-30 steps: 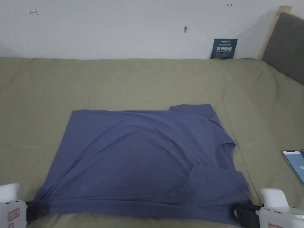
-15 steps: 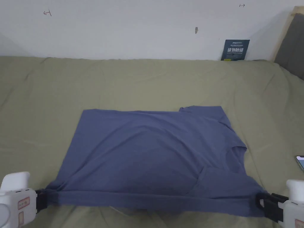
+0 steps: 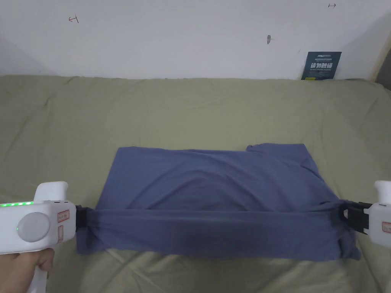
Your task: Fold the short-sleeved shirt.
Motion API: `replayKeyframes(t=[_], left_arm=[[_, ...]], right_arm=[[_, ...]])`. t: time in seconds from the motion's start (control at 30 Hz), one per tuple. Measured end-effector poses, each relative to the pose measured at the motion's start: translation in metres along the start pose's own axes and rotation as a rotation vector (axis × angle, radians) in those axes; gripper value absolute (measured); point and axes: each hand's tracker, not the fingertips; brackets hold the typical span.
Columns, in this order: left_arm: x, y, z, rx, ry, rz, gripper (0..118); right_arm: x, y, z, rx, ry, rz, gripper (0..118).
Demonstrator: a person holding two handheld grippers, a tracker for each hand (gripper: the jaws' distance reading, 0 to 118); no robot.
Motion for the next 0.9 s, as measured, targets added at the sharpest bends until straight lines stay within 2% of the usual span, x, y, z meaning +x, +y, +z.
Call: replayKeyframes(t=[0.33,0.37,0.4,0.43,0.47,0.5,0.53,0.57,0.6,0.77,0.83,0.87,0.9], left_arm=[[0.017,0.025,-0.072,-0.061,0.018,0.000,5],[0.017,0.023,-0.077,-0.072,0.019,0.003,5],[0.017,0.021,-0.081,-0.073,0.013,0.013,15],[0.018,0.020,-0.083,-0.070,0.014,0.013,47],[0.018,0.018,-0.083,-0.053,0.030,0.020,108],[0.017,0.015,-0.085,-0.061,0.036,0.017,118],[0.014,0.013,-0.084,-0.075,0.046,0.014,114],[0.014,0.004,-0.081,-0.075,0.090,0.034,114],[0.011,0.004,-0.079,-0.054,0.061,0.019,114],[-0.012,-0.003,-0.024,-0.048,0.027,0.044,114],[-0.014,-0.016,-0.013,-0.053,0.018,0.051,113],[-0.018,-0.021,-0.007,-0.051,0.004,0.065,103],[-0.020,-0.025,-0.003,-0.061,-0.007,0.076,78]], right_arm=[[0.008,0.015,-0.076,-0.111,-0.038,-0.028,5],[0.009,0.014,-0.081,-0.116,-0.045,-0.037,16],[0.011,0.013,-0.084,-0.121,-0.044,-0.062,44],[0.011,0.012,-0.085,-0.118,-0.067,-0.088,85],[0.013,0.010,-0.087,-0.125,-0.075,-0.105,118],[0.014,0.006,-0.085,-0.137,-0.066,-0.123,117],[0.015,0.002,-0.080,-0.069,-0.026,-0.139,117],[0.018,0.000,-0.075,-0.118,-0.027,-0.129,118],[0.019,-0.002,-0.071,-0.133,-0.036,-0.124,118],[0.016,-0.030,-0.034,-0.109,-0.040,-0.093,117],[0.018,-0.041,-0.023,-0.115,0.001,-0.109,113],[0.015,-0.046,-0.016,-0.116,-0.003,-0.107,100],[0.012,-0.053,-0.011,-0.104,-0.013,-0.098,75]])
